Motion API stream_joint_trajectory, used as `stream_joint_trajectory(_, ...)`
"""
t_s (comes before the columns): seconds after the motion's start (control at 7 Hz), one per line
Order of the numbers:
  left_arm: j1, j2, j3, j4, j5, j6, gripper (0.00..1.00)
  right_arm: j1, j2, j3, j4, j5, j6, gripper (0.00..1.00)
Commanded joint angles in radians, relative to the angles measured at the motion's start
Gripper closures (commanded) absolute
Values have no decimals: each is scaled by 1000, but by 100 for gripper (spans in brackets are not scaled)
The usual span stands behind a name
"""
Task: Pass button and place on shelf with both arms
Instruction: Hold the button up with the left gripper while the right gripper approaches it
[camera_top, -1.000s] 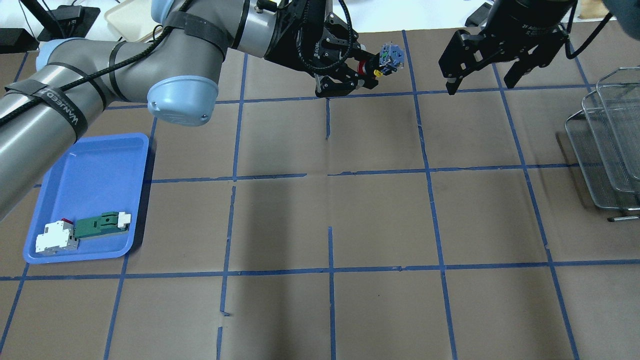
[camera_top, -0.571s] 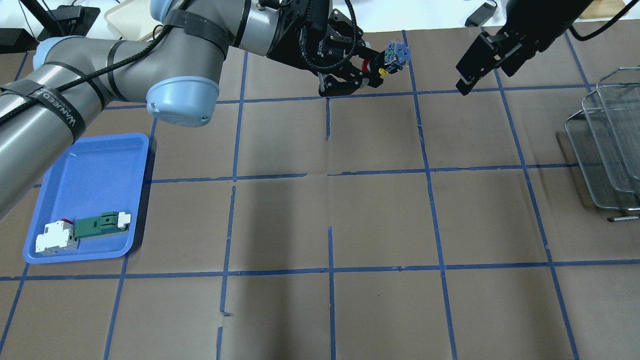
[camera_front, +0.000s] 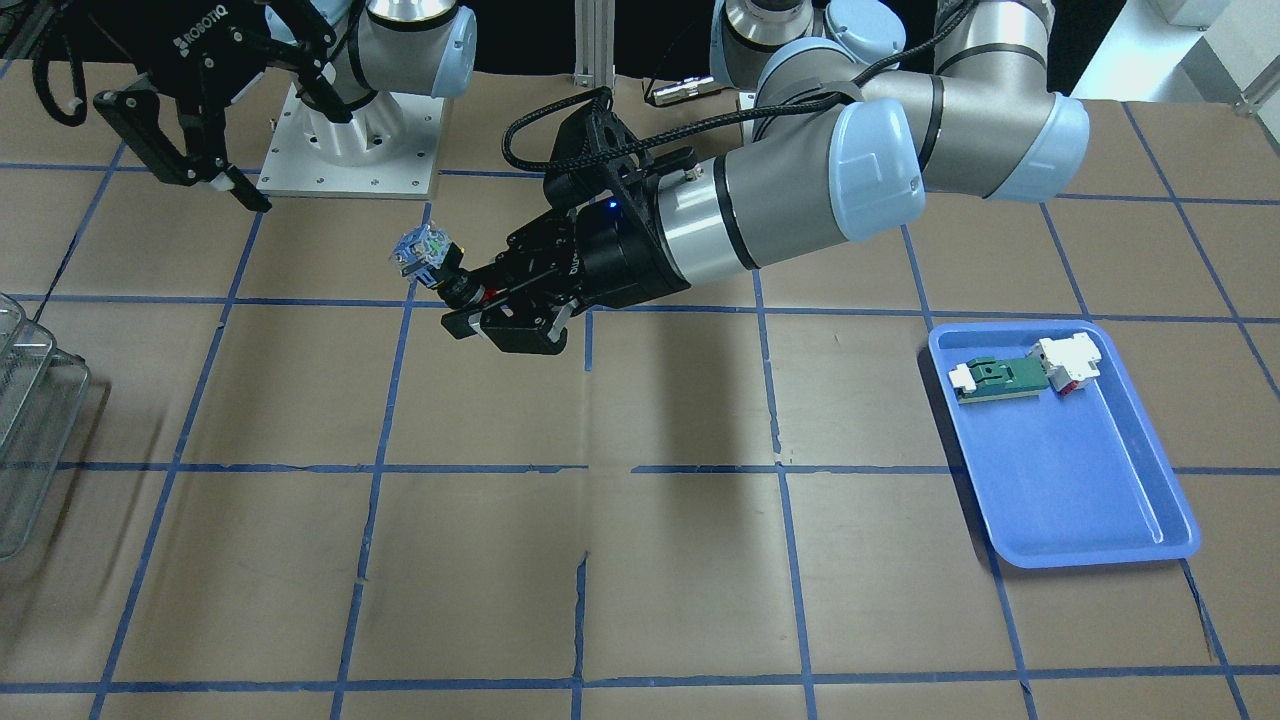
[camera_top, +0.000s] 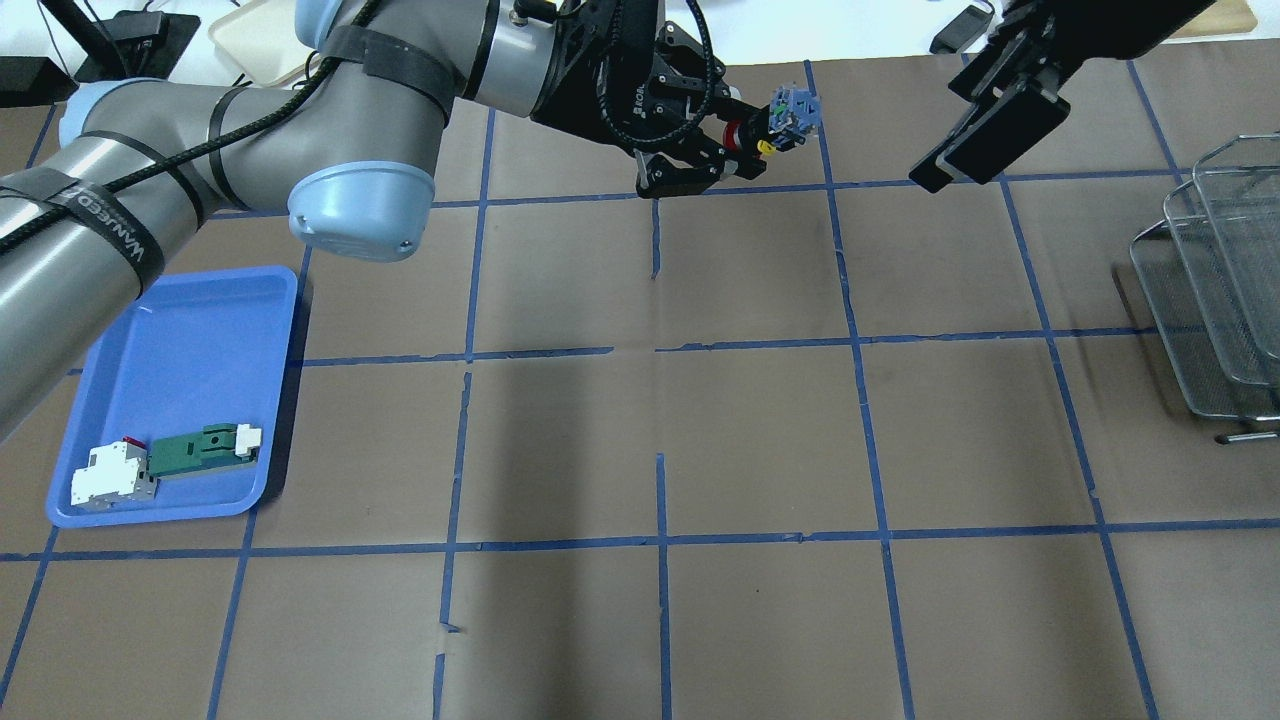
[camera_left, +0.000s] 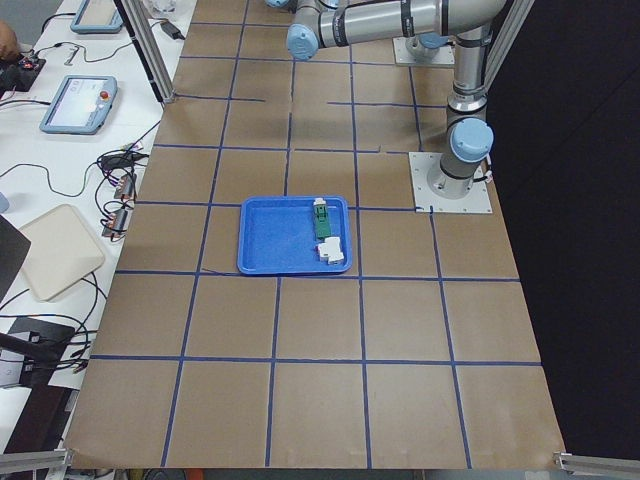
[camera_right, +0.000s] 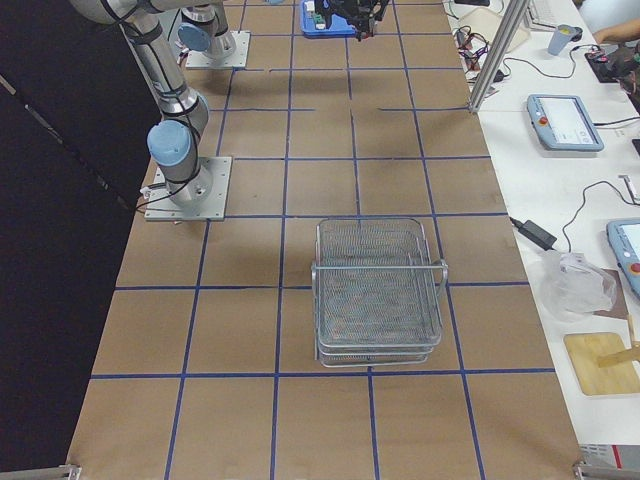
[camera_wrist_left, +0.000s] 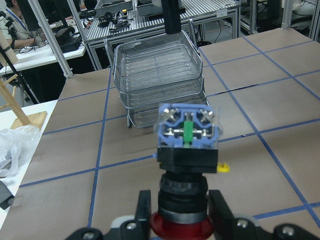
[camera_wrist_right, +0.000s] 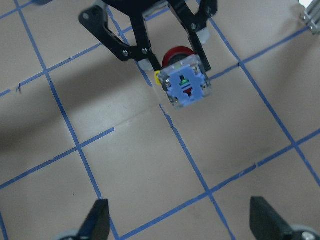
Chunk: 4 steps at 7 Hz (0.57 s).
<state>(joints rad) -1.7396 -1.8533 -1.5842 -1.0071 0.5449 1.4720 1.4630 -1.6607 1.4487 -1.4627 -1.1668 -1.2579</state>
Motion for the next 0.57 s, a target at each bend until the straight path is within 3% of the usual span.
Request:
stream_joint_trajectory(0.0,0,11,-2,1,-2,-2,100,17,-25,15,-37,42,-235,0)
stream_joint_trajectory(0.43,-15,25,-5,-1,-22,-2,100,71,10,29,-109,44,-354,0)
